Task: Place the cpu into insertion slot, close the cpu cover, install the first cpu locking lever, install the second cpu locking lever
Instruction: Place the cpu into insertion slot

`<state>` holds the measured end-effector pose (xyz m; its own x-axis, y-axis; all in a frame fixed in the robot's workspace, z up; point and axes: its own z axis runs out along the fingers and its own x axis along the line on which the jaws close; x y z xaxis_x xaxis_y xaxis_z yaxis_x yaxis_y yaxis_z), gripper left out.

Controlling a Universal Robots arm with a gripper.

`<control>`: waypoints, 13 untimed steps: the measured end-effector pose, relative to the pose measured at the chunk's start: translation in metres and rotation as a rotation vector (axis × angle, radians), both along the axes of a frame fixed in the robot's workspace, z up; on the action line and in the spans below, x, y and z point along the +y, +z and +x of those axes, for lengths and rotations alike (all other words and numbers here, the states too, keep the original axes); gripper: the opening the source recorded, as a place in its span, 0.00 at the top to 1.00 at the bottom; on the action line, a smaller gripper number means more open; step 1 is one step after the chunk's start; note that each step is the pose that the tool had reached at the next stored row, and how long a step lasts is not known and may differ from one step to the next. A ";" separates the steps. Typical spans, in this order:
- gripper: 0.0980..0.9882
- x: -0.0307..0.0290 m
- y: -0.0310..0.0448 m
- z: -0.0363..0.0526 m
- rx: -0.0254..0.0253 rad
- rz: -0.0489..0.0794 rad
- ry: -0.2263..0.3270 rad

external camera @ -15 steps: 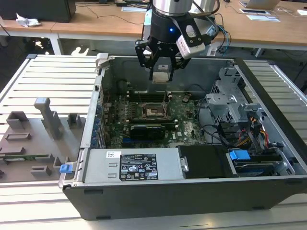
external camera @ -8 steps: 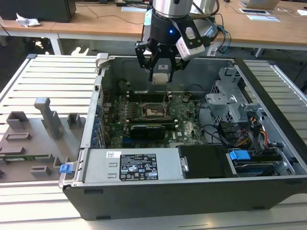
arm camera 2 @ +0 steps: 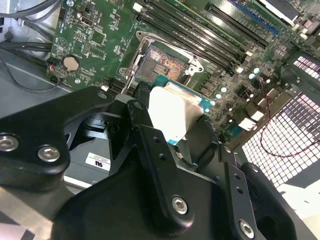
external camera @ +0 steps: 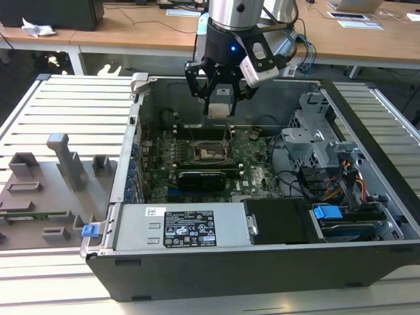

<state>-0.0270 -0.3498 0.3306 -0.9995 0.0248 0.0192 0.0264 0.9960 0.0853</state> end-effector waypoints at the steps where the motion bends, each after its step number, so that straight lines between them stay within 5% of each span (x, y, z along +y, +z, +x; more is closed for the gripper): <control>1: 0.50 0.0000 -0.0012 0.0000 0.0000 0.000 0.000; 13: 0.50 0.0000 -0.0147 0.0000 0.0001 0.000 0.000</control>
<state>-0.0270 -0.3498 0.3159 -0.9995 0.0248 0.0193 0.0264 0.9960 0.0852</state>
